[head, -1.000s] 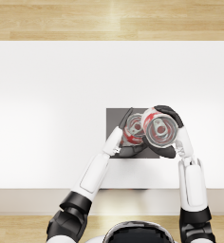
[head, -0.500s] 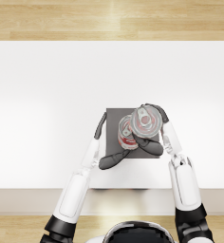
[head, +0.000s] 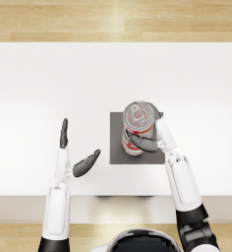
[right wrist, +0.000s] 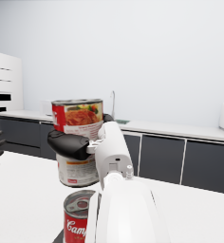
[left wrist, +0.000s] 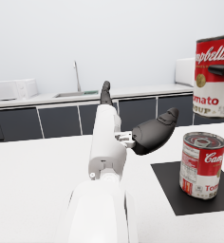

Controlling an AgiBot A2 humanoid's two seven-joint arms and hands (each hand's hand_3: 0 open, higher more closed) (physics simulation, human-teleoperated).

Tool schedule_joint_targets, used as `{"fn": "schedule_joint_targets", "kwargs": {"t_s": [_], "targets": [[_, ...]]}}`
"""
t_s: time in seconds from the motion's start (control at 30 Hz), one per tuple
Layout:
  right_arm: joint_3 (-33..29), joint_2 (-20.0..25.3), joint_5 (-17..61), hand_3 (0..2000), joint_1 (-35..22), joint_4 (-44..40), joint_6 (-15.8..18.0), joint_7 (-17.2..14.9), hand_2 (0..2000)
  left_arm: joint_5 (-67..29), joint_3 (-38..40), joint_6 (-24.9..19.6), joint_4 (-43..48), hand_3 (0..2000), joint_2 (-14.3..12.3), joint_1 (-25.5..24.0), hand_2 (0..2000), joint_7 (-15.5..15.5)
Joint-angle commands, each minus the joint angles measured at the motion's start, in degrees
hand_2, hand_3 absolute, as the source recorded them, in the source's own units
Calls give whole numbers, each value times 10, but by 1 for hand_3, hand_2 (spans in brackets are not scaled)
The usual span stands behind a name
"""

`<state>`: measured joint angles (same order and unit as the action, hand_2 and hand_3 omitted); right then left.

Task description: Pick up the red can on the left and place it in the middle, then pick up the red can on the right and place it on top of the can in the middle

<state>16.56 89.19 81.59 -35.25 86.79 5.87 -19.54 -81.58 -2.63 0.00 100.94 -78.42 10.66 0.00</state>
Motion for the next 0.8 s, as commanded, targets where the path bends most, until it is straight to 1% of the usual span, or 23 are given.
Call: {"fn": "schedule_joint_targets", "kwargs": {"t_s": [0.03, 0.3, 0.33, 0.37, 0.4, 0.43, 0.47, 0.53, 0.73, 0.77, 0.8], "targets": [[5, 4, 0, 1520, -8, -22, -2, 0, 2000, 0, -3, 0, 1, 0, -1, 3, 0, 0], [7, 8, 0, 1520, -1, -82, 1, 0, 2000, 0, -8, 0, -3, 0, -6, -8, 0, 0], [6, 7, 0, 1193, 2, -88, 3, 0, 639, 0, -9, 0, -5, 0, -6, -12, 0, 0], [25, -10, 0, 867, -3, -103, -5, -1, 0, 0, -7, 0, -6, 0, -7, -10, 0, 0], [8, 3, 0, 540, 5, -105, -16, -2, 0, 0, -7, 0, -6, 0, -8, -10, 0, 0], [11, 2, 0, 213, 8, -105, -25, -2, 0, 0, -6, 0, -2, 0, -8, -12, 0, 0], [14, 2, 0, 0, 11, -104, -33, -3, 0, 0, -3, 0, 2, 0, -9, -13, 0, 0], [12, 2, 0, 0, 15, -91, -44, -4, 0, 0, 0, 0, 6, 0, -10, -11, 0, 0], [-5, 4, 0, 0, 10, -6, -50, -5, 0, 0, -3, 0, 10, 0, -16, -3, 0, 0], [189, -168, 0, 0, -77, 5, -50, -5, 0, 0, -4, 0, 14, 0, -17, -4, 0, 0], [23, -34, -1, 0, -9, 20, -53, -5, 0, 0, -5, 0, 16, 0, -18, -2, 0, 0]]}}
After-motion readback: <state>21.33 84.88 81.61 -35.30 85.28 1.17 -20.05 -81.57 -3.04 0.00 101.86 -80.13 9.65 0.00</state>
